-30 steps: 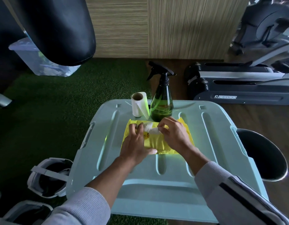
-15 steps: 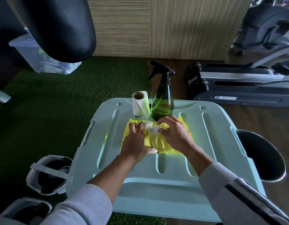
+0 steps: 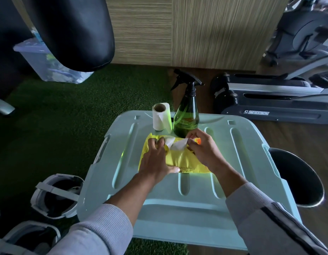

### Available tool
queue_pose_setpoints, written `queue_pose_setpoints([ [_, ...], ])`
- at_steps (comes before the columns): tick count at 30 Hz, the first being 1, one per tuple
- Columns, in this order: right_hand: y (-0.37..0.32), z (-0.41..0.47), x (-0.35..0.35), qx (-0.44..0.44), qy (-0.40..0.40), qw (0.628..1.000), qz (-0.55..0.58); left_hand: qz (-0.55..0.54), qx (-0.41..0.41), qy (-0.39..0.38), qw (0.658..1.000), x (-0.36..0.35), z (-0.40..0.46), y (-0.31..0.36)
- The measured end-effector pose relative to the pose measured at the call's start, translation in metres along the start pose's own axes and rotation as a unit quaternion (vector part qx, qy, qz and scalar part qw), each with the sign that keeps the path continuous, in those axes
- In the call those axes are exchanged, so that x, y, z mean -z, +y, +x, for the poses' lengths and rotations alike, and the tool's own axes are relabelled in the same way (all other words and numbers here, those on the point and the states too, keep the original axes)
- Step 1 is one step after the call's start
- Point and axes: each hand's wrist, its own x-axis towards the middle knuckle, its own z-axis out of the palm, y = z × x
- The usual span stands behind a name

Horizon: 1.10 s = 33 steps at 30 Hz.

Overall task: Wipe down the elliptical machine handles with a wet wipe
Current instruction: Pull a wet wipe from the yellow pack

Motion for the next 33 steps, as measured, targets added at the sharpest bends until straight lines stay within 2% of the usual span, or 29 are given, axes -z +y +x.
queue_pose_setpoints([
  [6, -0.003, -0.004, 0.000, -0.005, 0.002, 0.999, 0.038, -0.003, 0.000, 0.001, 1.000, -0.001, -0.001, -0.001],
  [10, -0.007, -0.007, 0.003, -0.050, 0.015, 0.987, 0.155, -0.006, 0.002, -0.003, 1.000, -0.002, -0.002, -0.002],
  [12, -0.007, -0.007, 0.005, -0.056, 0.006, 0.984, 0.171, -0.006, 0.007, -0.003, 1.000, -0.002, -0.001, -0.002],
  [15, -0.006, -0.006, 0.005, -0.041, -0.015, 0.992, 0.116, -0.008, 0.010, 0.000, 1.000, -0.002, 0.000, -0.002],
  [18, -0.008, -0.008, 0.007, 0.018, -0.044, 0.999, 0.009, -0.009, 0.003, 0.000, 1.000, -0.002, 0.000, -0.001],
  [20, -0.010, -0.011, 0.007, 0.053, -0.065, 0.996, -0.023, -0.011, 0.002, 0.000, 1.000, -0.003, 0.000, -0.002],
  [21, -0.010, -0.012, 0.006, 0.071, -0.060, 0.995, -0.031, -0.014, 0.001, 0.001, 1.000, -0.003, 0.000, -0.003],
  [24, -0.009, -0.011, 0.006, 0.114, 0.023, 0.991, -0.062, -0.012, -0.002, 0.003, 1.000, -0.003, -0.002, -0.003],
  [26, -0.011, -0.008, 0.010, 0.106, 0.042, 0.992, -0.056, -0.007, 0.000, 0.005, 1.000, -0.003, -0.002, -0.003],
  [30, -0.016, -0.005, 0.019, 0.046, 0.032, 0.997, 0.045, 0.004, -0.001, 0.010, 1.000, -0.003, -0.002, -0.002],
  [33, -0.019, -0.003, 0.028, 0.051, 0.050, 0.996, 0.046, 0.007, -0.001, 0.016, 1.000, -0.003, -0.003, -0.001],
])
